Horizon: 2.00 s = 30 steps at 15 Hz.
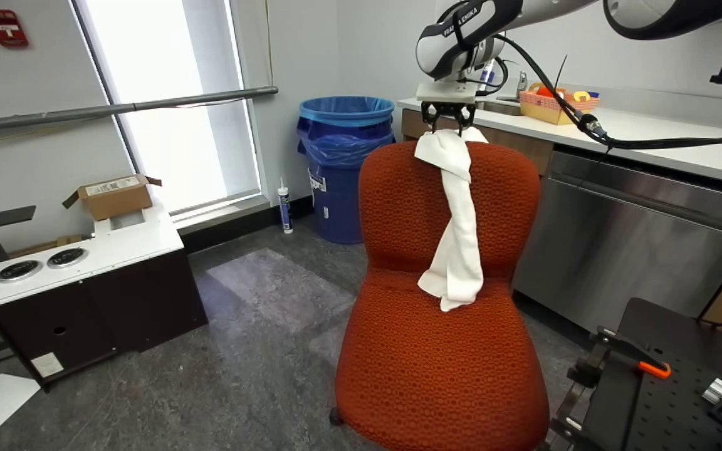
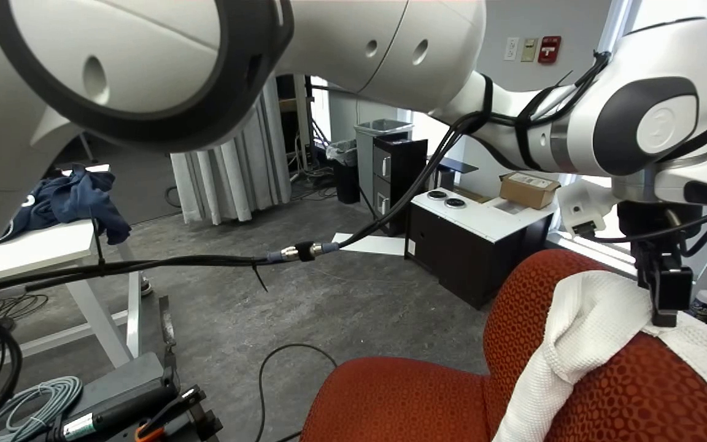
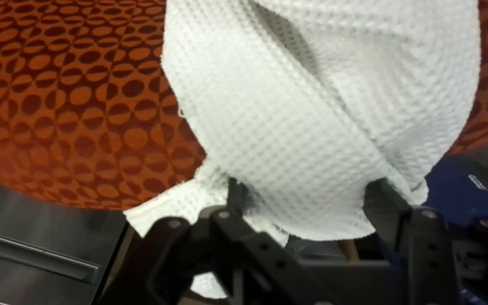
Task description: Put the white towel on the seat of the chair
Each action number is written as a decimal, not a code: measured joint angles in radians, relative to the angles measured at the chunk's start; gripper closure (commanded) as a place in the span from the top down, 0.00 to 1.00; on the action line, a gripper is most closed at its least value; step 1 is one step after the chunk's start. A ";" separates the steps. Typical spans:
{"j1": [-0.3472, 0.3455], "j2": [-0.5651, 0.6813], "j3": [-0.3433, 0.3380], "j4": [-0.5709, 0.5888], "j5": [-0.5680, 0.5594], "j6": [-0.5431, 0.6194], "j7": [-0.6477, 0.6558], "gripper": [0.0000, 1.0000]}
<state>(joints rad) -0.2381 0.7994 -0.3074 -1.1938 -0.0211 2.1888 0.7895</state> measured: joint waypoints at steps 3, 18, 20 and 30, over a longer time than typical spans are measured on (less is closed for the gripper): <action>-0.019 -0.004 0.014 0.037 0.061 -0.053 -0.001 0.13; -0.053 -0.041 0.064 0.159 0.164 -0.145 -0.062 0.58; -0.053 -0.035 0.064 0.168 0.164 -0.146 -0.083 0.76; -0.053 0.073 0.062 0.202 0.096 -0.205 -0.151 1.00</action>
<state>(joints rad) -0.2913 0.8720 -0.2451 -0.9920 0.0750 1.9839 0.6387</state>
